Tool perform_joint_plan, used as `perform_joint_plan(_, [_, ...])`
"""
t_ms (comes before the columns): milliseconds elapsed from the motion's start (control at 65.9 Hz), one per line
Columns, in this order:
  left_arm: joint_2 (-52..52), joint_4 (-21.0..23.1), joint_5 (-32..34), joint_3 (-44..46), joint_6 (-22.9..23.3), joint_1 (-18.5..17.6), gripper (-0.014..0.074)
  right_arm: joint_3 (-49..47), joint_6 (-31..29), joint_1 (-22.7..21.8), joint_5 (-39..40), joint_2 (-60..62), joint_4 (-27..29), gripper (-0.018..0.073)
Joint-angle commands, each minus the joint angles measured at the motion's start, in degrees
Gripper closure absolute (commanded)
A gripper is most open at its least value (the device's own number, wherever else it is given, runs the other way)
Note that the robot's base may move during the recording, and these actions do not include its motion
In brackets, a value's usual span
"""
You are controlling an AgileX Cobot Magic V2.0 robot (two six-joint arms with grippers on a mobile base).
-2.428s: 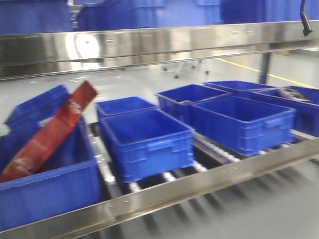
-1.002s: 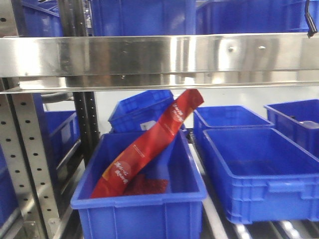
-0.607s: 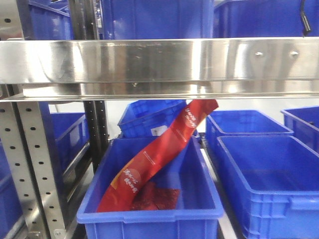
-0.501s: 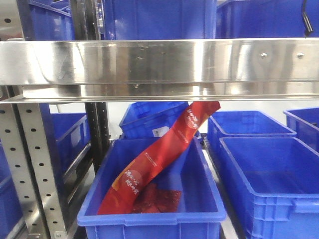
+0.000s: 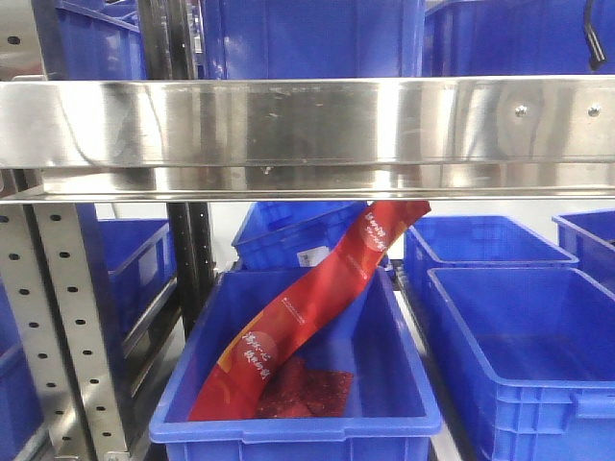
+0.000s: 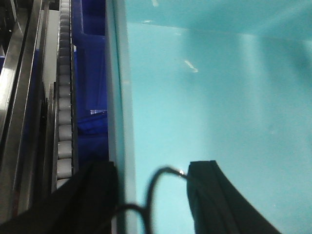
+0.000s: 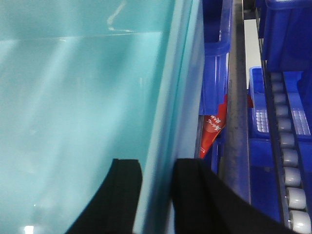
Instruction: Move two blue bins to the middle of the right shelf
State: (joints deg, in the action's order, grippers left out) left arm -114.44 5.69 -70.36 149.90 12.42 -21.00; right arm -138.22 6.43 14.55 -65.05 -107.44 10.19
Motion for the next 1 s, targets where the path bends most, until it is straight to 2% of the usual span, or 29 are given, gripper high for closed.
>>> perform_joint_plan(0, [1.95, 6.64, 2.94, 1.01, -1.72, -0.98, 0.0707, -1.02, 0.6, -0.03, 10.63, 0.77, 0.73, 0.0713])
perform_joint_plan(986, [1.95, 6.64, 2.87, 1.01, -1.72, -0.98, 0.0707, -1.02, 0.6, -0.03, 9.73, 0.77, 0.73, 0.0713])
